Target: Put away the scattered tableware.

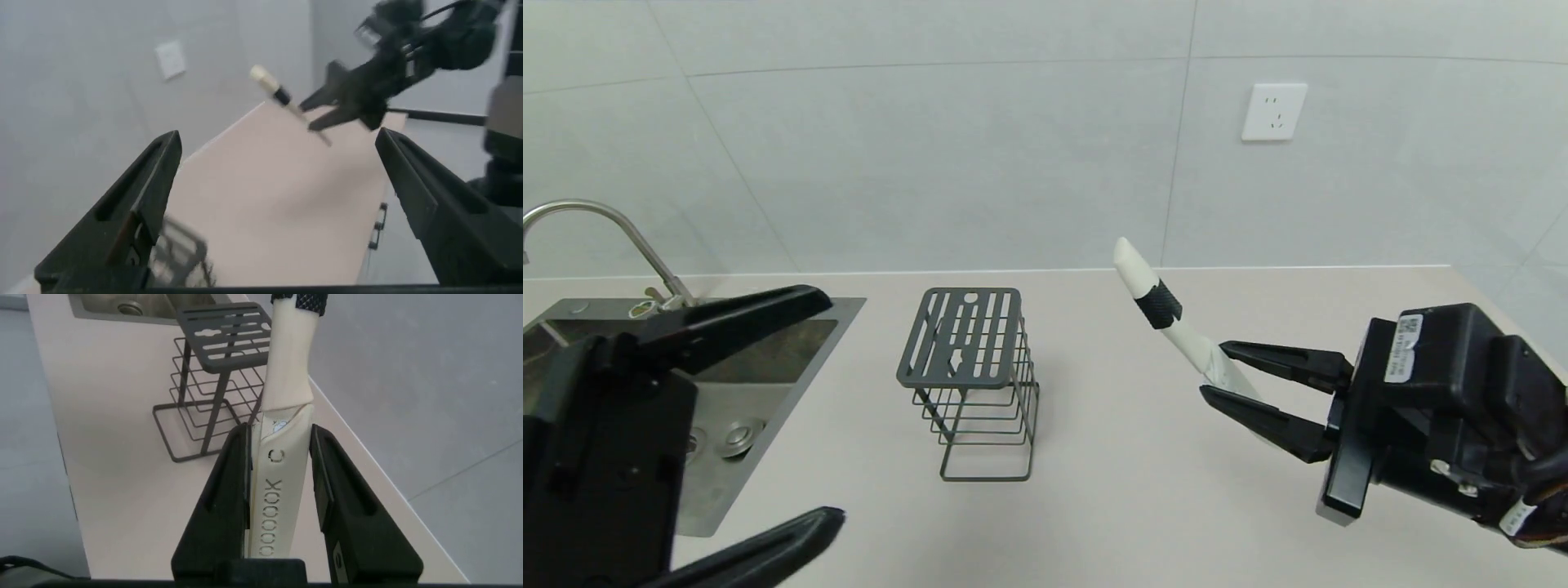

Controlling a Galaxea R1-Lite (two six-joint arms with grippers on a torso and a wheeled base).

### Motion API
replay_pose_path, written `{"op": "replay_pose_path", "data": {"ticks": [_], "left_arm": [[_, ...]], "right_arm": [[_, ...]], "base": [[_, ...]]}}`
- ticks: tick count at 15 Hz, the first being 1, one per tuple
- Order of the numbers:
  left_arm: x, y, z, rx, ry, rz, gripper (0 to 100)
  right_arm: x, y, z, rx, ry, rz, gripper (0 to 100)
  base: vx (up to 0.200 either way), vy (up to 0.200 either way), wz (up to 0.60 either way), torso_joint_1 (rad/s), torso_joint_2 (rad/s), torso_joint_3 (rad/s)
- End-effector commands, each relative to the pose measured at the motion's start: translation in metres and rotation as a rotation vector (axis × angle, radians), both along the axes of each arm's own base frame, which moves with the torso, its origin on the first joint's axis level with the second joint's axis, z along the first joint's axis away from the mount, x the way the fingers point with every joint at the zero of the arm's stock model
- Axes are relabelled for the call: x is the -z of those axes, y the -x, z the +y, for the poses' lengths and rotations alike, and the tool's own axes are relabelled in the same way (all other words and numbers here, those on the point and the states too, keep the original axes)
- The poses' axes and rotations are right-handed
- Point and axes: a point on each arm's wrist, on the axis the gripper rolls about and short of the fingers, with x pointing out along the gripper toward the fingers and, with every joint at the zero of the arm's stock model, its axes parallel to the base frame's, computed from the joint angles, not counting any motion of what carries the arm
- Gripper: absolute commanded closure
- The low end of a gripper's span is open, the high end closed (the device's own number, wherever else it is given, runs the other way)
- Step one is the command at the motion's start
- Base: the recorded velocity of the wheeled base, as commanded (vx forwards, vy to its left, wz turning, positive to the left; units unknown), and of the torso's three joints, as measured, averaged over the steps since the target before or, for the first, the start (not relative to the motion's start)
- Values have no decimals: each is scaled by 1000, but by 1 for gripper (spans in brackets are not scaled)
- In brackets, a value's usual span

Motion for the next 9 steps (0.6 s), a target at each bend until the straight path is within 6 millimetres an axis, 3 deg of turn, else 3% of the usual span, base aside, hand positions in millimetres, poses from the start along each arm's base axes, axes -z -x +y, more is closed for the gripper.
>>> {"op": "replay_pose_path", "data": {"ticks": [1, 4, 9], "left_arm": [[19, -20, -16, 51, -44, 86, 0], [16, -43, -40, 121, -23, 38, 0], [40, -91, -84, 185, -30, 76, 0]], "right_arm": [[-9, 11, -10, -1, -33, -34, 100], [-21, 21, -16, -16, -76, -74, 100], [-21, 24, -6, -68, -81, -53, 100]], "base": [[0, 0, 0, 0, 0, 0], [0, 0, 0, 0, 0, 0], [0, 0, 0, 0, 0, 0]]}}
